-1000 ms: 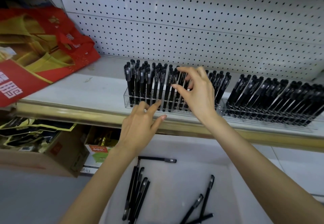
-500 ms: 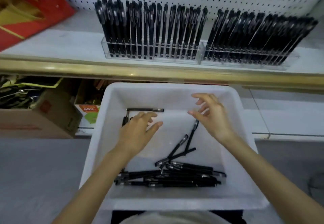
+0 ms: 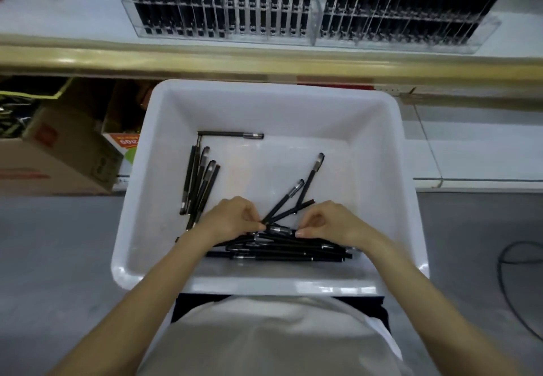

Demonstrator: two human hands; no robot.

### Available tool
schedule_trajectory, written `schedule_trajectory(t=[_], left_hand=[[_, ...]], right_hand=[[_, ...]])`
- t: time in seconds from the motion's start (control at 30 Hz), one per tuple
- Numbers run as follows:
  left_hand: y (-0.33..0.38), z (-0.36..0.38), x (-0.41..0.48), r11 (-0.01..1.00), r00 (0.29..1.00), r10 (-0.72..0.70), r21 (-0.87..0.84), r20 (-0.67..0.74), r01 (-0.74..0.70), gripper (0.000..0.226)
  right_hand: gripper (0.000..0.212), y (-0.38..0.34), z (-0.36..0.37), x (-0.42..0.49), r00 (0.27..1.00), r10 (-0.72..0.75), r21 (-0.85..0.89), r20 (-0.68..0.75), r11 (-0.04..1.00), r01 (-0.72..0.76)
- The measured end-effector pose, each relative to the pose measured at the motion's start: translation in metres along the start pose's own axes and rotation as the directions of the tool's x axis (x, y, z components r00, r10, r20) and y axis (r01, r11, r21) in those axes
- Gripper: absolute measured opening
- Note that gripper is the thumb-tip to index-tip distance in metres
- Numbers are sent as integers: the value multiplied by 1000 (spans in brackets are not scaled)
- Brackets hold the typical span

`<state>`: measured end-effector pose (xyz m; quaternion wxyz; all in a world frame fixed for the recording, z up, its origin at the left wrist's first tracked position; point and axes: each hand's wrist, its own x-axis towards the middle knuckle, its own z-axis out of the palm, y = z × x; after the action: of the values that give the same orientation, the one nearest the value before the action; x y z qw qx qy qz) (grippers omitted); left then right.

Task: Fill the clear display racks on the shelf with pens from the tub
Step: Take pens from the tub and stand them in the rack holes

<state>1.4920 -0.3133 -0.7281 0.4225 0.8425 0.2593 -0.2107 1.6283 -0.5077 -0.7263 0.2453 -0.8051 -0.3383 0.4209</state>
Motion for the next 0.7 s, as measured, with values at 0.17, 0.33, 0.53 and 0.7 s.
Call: schedule_trajectory(t=[0.17,0.33,0.53,0.7], left_hand=[[-3,3,1,1000,999,-10,-2,-39,10,17],[-4,2,2,1000,999,-4,7,-40,5,15],[-4,3,2,999,999,-16,47,-31,17,18],[-7,1,2,1000,1000,-8,29,-18,8,17]], right_hand=[[23,0,7,9,999,31,-37,20,999,-30],[23,2,9,11,998,33,-4,51,999,-33],[23,0,13,12,992,67,17,103,997,-69],[25,-2,11,12,981,93,-9,171,996,-93]])
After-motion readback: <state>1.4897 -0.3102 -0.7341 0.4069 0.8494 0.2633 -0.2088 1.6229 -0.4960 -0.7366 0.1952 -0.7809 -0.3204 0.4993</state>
